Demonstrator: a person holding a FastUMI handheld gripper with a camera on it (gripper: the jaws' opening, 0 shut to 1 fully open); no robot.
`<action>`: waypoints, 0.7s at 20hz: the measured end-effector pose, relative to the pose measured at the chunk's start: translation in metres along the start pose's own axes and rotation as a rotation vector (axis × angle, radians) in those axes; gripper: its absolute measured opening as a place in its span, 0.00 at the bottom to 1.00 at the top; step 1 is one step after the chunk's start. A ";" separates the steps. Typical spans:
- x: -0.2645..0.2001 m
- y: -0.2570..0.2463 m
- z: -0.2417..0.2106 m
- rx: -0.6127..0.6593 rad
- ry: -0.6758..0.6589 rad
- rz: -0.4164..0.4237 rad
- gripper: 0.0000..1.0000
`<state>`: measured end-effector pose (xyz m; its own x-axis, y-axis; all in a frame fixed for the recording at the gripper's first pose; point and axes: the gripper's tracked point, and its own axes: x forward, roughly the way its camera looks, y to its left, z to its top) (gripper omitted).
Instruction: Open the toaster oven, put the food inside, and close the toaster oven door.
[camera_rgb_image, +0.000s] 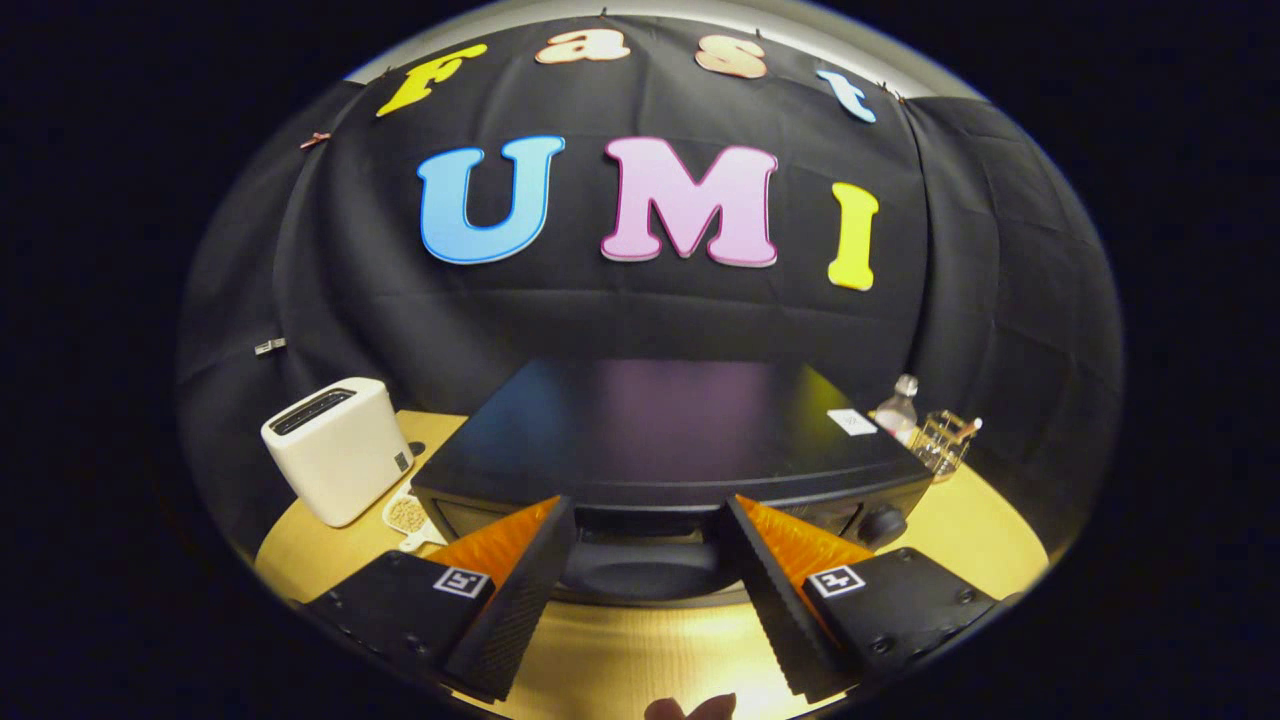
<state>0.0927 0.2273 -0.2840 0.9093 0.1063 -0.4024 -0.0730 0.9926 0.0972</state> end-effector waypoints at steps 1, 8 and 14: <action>-0.003 0.001 -0.005 -0.014 0.010 0.001 0.98; -0.022 0.001 -0.013 -0.012 0.001 -0.001 0.98; -0.045 0.000 -0.034 -0.010 0.001 -0.002 0.99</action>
<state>0.0380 0.2248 -0.2970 0.9091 0.1044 -0.4033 -0.0752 0.9933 0.0876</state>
